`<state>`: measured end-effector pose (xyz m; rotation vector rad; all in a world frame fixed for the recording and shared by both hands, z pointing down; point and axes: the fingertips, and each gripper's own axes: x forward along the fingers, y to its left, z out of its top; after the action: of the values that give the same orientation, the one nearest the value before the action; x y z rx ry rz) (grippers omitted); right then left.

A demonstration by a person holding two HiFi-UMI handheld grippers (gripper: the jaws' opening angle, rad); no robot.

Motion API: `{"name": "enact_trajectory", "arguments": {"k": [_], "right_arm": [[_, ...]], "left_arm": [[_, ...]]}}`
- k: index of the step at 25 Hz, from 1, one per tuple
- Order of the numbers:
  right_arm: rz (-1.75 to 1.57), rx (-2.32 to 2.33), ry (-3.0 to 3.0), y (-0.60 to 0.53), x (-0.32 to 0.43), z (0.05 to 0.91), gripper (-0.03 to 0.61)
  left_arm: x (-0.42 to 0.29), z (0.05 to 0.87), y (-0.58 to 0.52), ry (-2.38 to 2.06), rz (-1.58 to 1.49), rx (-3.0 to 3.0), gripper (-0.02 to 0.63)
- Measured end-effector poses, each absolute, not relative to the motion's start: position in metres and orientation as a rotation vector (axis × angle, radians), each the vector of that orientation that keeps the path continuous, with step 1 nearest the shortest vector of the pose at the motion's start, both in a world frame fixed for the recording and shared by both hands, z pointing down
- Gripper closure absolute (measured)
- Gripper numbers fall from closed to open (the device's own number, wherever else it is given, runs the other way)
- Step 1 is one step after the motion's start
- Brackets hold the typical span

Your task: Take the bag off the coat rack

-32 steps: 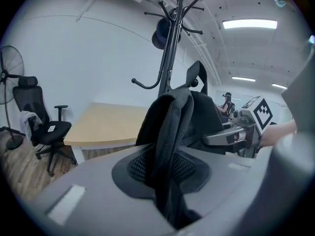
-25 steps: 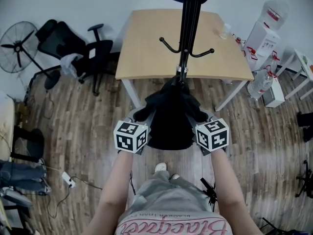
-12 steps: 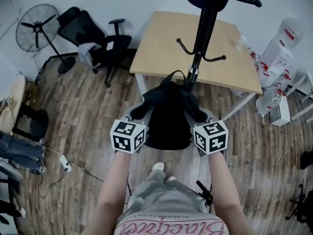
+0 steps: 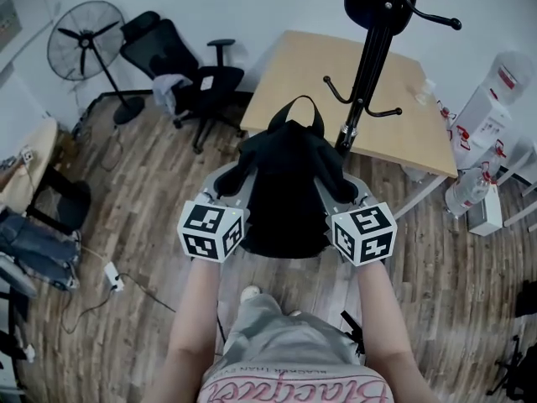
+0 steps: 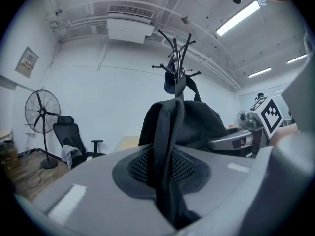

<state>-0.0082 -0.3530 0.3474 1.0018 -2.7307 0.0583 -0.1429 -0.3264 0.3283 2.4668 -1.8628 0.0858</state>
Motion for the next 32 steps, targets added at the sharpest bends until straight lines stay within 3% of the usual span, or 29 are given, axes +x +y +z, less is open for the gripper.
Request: {"name": "enact_trajectory", "arguments": {"k": [32], "right_arm": [[-0.234, 1.158, -2.834, -0.388, -0.108, 0.232, 0.509]], "left_arm": [[-0.242, 0.208, -0.36, -2.022, -0.048, 2.643, 0.541]]}}
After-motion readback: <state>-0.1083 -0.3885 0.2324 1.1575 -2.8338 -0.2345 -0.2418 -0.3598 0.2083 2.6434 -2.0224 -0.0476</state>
